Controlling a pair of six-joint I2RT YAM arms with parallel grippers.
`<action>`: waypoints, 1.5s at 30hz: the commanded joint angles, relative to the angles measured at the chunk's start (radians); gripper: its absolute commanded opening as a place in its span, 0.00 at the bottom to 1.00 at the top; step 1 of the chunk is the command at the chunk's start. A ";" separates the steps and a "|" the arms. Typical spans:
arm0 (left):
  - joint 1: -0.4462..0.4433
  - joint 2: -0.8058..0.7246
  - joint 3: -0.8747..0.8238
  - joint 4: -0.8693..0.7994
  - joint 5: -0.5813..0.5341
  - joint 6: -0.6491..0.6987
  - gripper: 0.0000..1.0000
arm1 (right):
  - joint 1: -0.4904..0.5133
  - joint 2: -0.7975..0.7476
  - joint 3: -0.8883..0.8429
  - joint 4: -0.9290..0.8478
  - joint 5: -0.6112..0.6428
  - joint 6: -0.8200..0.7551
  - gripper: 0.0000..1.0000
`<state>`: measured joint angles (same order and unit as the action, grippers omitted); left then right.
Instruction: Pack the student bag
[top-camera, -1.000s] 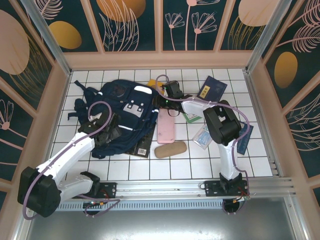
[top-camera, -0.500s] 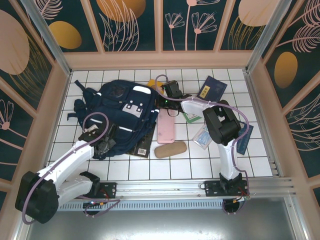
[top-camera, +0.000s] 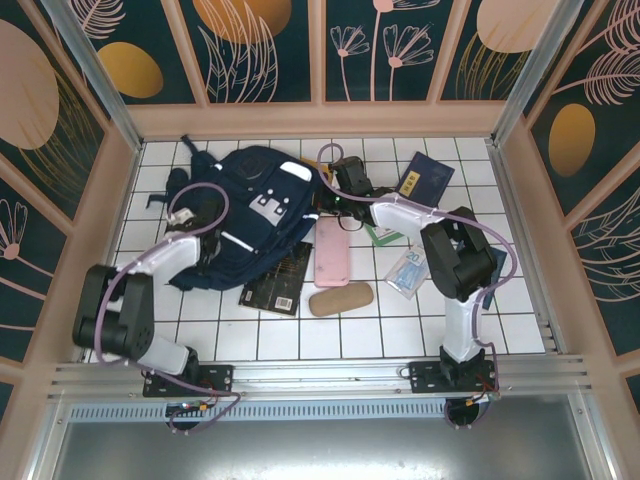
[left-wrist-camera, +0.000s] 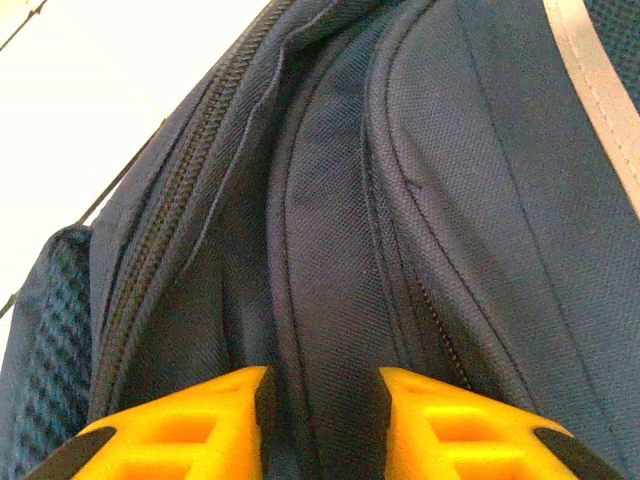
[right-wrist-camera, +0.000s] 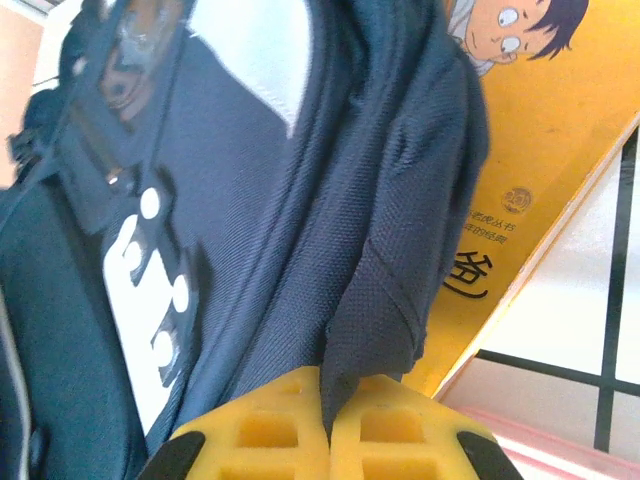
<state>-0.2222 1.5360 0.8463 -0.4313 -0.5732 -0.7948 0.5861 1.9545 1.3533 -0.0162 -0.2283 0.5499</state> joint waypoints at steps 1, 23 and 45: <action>0.012 0.134 0.119 0.123 -0.070 0.107 0.34 | 0.034 -0.106 -0.026 0.003 -0.071 0.027 0.00; -0.145 -0.218 0.001 0.159 0.248 0.124 0.63 | 0.067 0.195 0.176 -0.025 -0.017 0.070 0.00; -0.424 0.075 -0.012 0.263 0.221 0.071 0.45 | 0.086 0.180 0.156 -0.031 -0.023 0.094 0.00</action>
<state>-0.6456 1.5787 0.7959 -0.1509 -0.3050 -0.7364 0.6395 2.1387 1.5040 -0.0311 -0.2066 0.6353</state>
